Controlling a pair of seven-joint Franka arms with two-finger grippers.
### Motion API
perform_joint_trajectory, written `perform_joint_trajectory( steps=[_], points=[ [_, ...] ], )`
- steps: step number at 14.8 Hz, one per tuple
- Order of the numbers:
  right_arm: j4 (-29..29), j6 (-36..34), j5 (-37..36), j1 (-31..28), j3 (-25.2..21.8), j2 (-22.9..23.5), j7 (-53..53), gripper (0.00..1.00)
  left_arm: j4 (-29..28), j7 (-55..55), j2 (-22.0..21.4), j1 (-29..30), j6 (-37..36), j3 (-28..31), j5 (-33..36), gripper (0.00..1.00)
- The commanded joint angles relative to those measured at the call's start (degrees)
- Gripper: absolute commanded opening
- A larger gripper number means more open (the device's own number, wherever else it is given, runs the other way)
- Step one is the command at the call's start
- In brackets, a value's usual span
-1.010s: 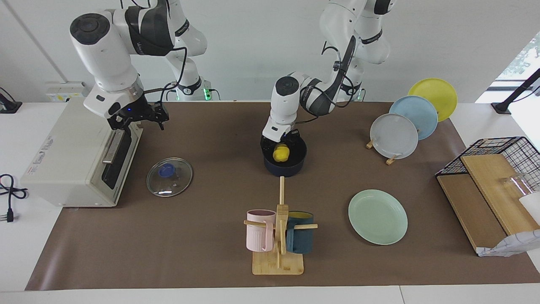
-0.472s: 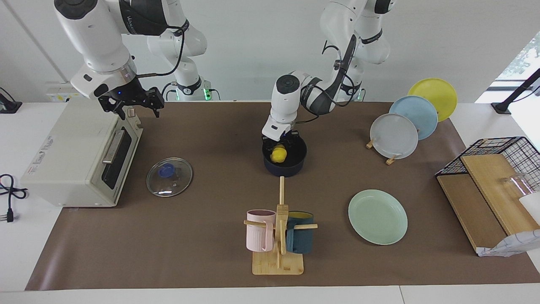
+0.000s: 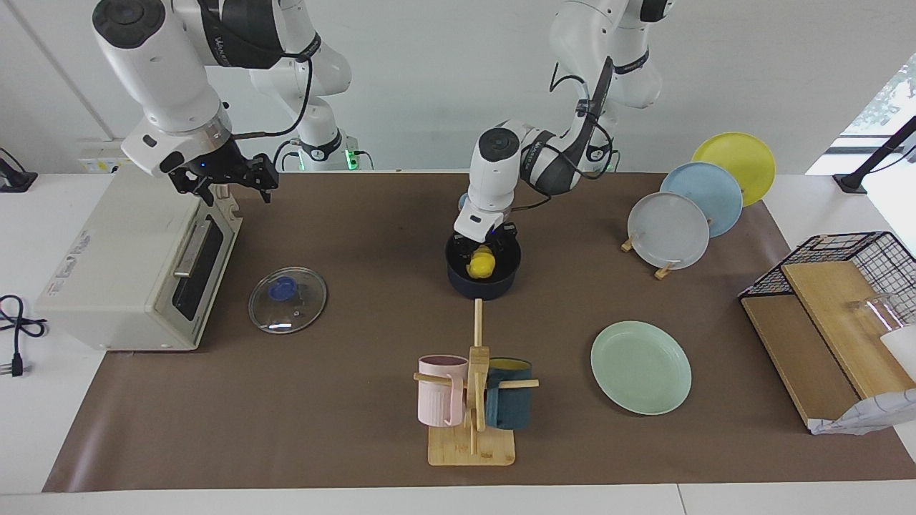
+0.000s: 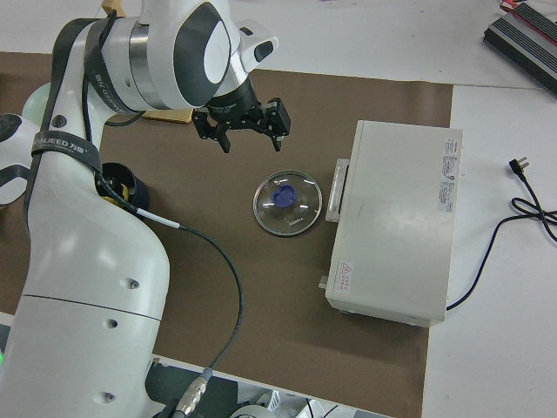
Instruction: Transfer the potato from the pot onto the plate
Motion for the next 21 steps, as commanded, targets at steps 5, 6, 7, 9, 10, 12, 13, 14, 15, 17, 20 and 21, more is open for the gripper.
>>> perform_joint_trajectory(
  steps=[5, 6, 7, 9, 10, 12, 13, 14, 15, 17, 20, 21],
  points=[
    [-3.9, 0.6, 0.8, -0.7, -0.2, -4.3, 1.1, 1.00, 11.6, 6.8, -4.5, 8.0, -17.0, -0.2, -2.5, 0.00],
    [-3.9, 1.4, 0.8, -0.8, -0.2, -4.3, 1.1, 1.00, 14.6, 9.3, -4.3, 9.7, -19.4, 0.0, -3.8, 0.00],
    [-3.9, 1.6, 0.8, -0.8, -0.2, -4.1, 1.1, 1.00, 18.0, 12.0, -3.8, 12.2, -22.4, 0.1, -4.4, 0.00],
    [-3.8, 2.1, 0.8, -1.5, -0.2, -3.8, 1.1, 1.00, 24.9, 17.4, -0.5, 17.8, -27.0, 0.0, -5.5, 0.00],
    [-3.7, 2.6, 0.8, -1.6, -0.2, -3.7, 1.1, 1.00, 27.8, 20.2, 0.9, 20.7, -27.8, -0.1, -5.6, 0.00],
    [-3.1, 2.6, 0.4, -1.8, 0.0, -3.0, 1.1, 1.00, 29.0, 24.5, 2.3, 25.0, -27.0, -0.2, -5.5, 0.00],
    [-2.6, 2.6, 0.2, -1.8, 0.0, -2.8, 1.1, 1.00, 29.2, 27.5, 2.9, 26.9, -26.6, -0.1, -5.5, 0.00],
    [-2.3, 2.5, 0.2, -1.9, 0.0, -2.4, 1.1, 1.00, 29.7, 29.8, 4.4, 28.1, -25.4, 0.0, -5.3, 0.00],
    [-1.8, 2.3, 0.2, -2.4, 0.3, -2.2, 1.0, 1.00, 30.2, 30.8, 6.8, 28.5, -23.2, 0.1, -4.9, 0.00],
    [-1.8, 2.0, 1.0, -2.7, 0.2, -2.1, 0.9, 1.00, 30.6, 34.0, 10.3, 31.5, -18.4, 0.2, -4.0, 0.00],
    [-1.8, 2.5, 1.0, -2.6, 0.0, -2.1, 0.9, 1.00, 30.3, 36.7, 14.8, 32.3, -13.2, 0.2, -1.5, 0.00],
    [-2.0, 2.6, 1.1, -2.4, 0.0, -2.1, 1.0, 1.00, 30.3, 36.9, 16.4, 32.7, -12.1, 0.2, -1.0, 0.00]
  ],
)
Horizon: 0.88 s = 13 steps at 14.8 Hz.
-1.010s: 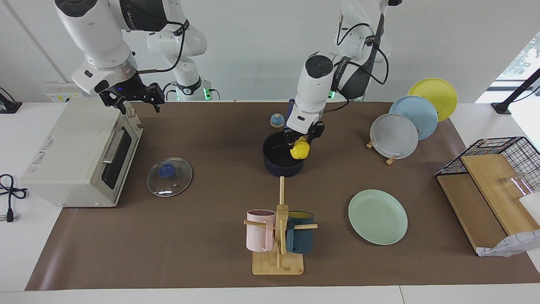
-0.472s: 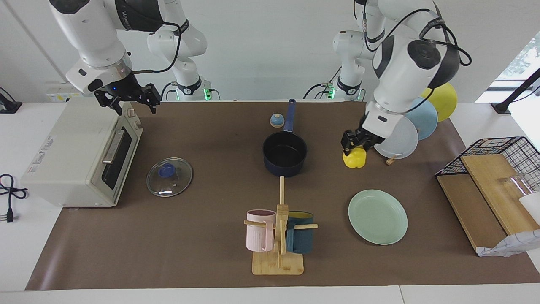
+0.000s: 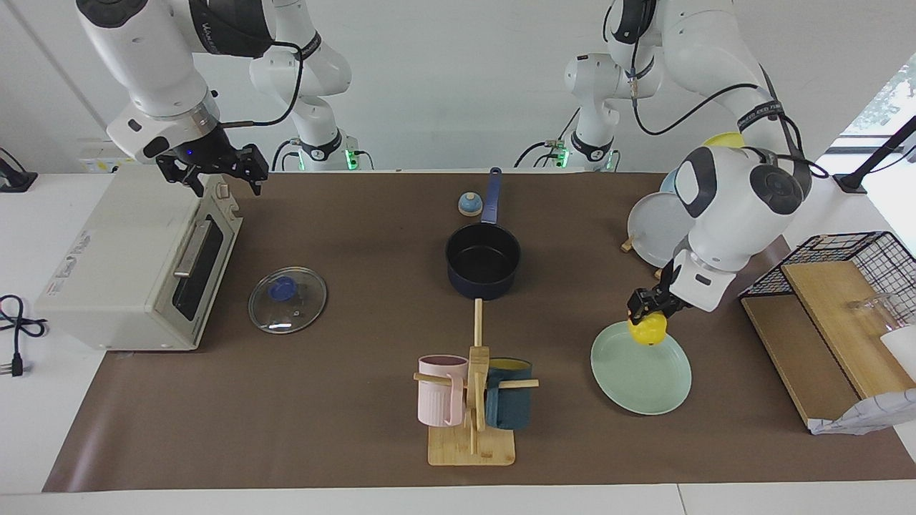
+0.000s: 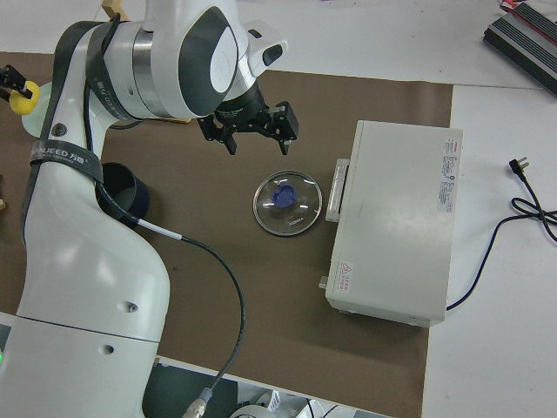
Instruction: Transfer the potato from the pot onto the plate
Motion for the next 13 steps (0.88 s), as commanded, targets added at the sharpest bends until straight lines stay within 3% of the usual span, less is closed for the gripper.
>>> perform_joint_trajectory(
  steps=[1, 8, 9, 10, 13],
  points=[
    [0.0, 1.0, 1.1, -0.8, 0.6, 0.2, 0.9, 1.00, 2.0, 1.3, 4.7, 0.6, 3.8, -0.4, 2.6, 0.00],
    [0.0, 1.2, 1.3, -1.0, 0.6, 0.1, 0.7, 1.00, -5.6, 1.6, 4.5, -0.1, 9.5, -0.4, 3.0, 0.00],
    [0.0, 1.2, 2.2, -1.0, 0.5, 0.1, 0.7, 1.00, -5.1, 3.2, 4.5, 0.2, 8.9, -0.4, 3.3, 0.18],
    [0.1, 1.8, 2.7, -1.0, 0.5, 0.1, 0.8, 1.00, -4.6, 4.0, 4.5, 0.2, 8.6, -0.4, 3.7, 0.99],
    [0.1, 2.5, 2.6, -0.9, 0.5, 0.1, 0.8, 1.00, -0.6, 4.1, 2.1, 0.8, 2.7, -0.4, 3.6, 1.00]
  ],
)
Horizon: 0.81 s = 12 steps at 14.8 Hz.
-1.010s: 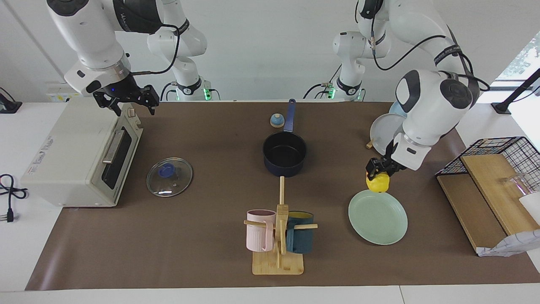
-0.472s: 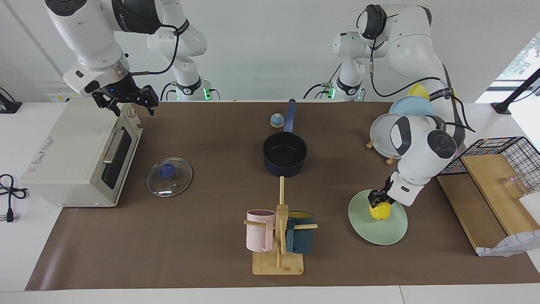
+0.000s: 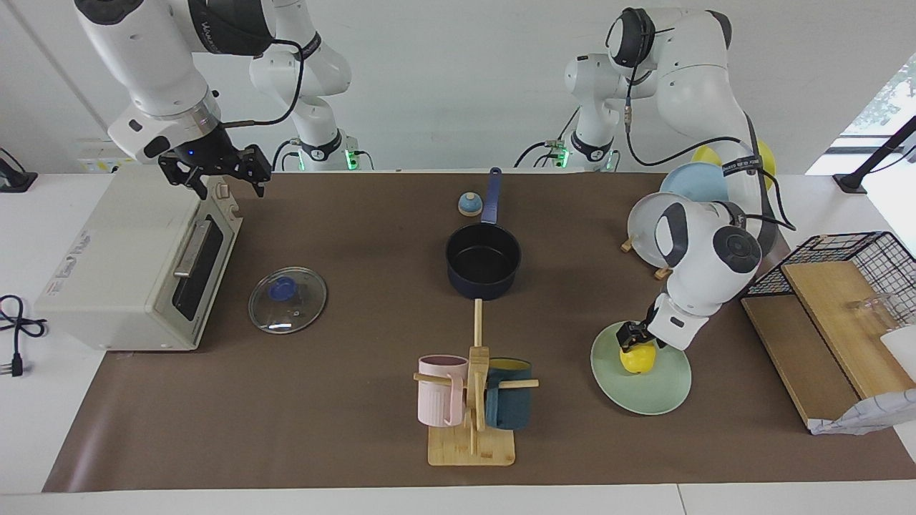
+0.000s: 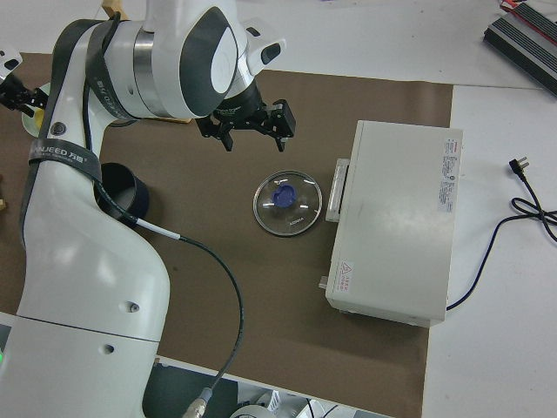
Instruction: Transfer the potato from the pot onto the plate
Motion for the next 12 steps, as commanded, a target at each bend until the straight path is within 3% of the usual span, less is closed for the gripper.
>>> perform_joint_trajectory(
  steps=[1, 10, 12],
  points=[
    [0.1, 1.0, 1.1, -0.9, 0.4, 0.1, 0.8, 1.00, 2.2, 0.8, -4.6, 0.9, -5.9, 0.0, 0.7, 1.00],
    [0.1, 1.0, 1.2, -1.0, 0.4, 0.1, 0.7, 1.00, 1.5, 1.1, -28.4, 3.5, -29.6, 1.9, 1.0, 1.00],
    [0.1, 1.0, 1.2, -1.0, 0.4, 0.1, 0.6, 1.00, -0.9, 1.7, -32.6, 3.6, -34.1, 1.9, 1.1, 1.00]
  ],
)
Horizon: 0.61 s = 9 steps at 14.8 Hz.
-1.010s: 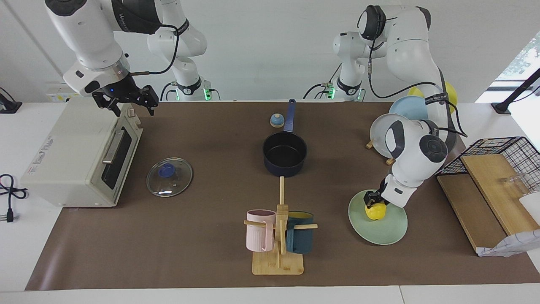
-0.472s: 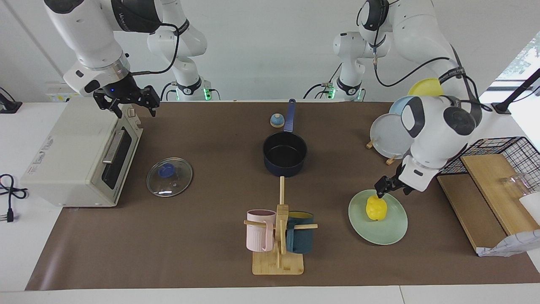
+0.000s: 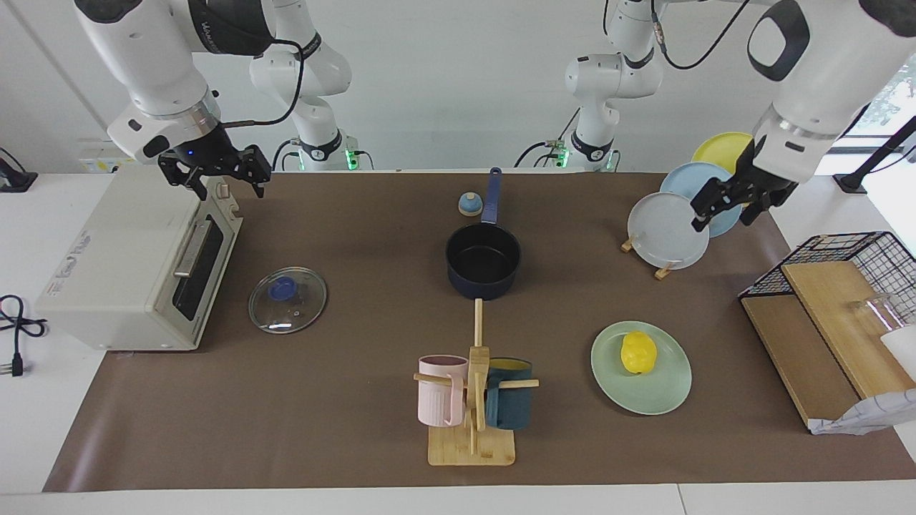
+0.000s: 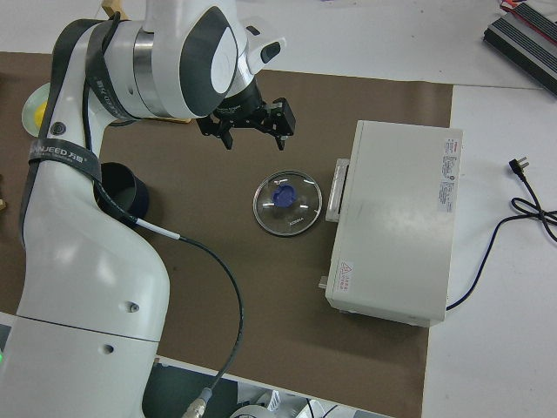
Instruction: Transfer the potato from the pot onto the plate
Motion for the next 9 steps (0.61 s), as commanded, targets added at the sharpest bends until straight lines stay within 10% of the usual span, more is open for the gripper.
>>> perform_joint_trajectory(
  steps=[1, 9],
  points=[
    [0.1, 0.8, 1.2, -1.0, 0.4, 0.1, 0.6, 1.00, -5.9, 1.3, -6.4, 0.3, -3.9, -0.2, 1.2, 1.00],
    [0.1, 0.8, 1.2, -1.0, 0.4, 0.1, 0.6, 1.00, -19.3, 4.7, -13.8, 0.0, 4.6, -0.8, 2.1, 1.00]
  ],
)
